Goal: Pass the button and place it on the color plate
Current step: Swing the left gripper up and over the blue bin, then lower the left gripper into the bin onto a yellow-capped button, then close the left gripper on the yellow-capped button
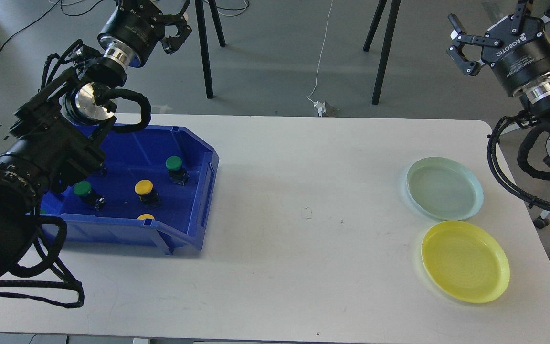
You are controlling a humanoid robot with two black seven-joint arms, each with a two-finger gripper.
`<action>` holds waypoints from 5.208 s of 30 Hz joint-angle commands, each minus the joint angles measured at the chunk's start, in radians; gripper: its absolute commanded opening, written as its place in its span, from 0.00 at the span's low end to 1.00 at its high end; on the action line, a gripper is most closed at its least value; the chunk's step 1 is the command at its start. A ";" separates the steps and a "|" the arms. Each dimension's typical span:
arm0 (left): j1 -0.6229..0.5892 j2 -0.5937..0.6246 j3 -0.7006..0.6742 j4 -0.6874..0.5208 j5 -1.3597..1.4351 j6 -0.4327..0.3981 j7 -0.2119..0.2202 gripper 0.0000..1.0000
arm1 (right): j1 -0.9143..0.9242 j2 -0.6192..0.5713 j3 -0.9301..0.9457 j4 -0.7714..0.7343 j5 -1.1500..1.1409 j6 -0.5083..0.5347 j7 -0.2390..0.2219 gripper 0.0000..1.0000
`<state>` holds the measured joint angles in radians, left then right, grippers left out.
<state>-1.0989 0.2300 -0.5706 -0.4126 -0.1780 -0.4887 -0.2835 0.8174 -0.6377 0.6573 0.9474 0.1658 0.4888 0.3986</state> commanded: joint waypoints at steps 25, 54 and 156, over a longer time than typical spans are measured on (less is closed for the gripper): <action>-0.085 -0.041 -0.014 0.072 0.089 0.000 -0.205 1.00 | -0.014 -0.002 0.004 0.039 0.000 0.000 0.002 0.99; -0.420 0.674 0.972 -0.753 1.555 0.000 -0.205 0.99 | -0.135 -0.056 0.067 0.102 -0.005 0.000 0.023 0.99; -0.013 0.284 0.974 -0.201 1.568 0.111 -0.205 0.09 | -0.238 -0.077 0.068 0.079 -0.006 0.000 0.023 0.99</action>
<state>-1.1055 0.5100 0.4085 -0.6079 1.3968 -0.3823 -0.4887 0.5817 -0.7148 0.7255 1.0269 0.1595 0.4887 0.4219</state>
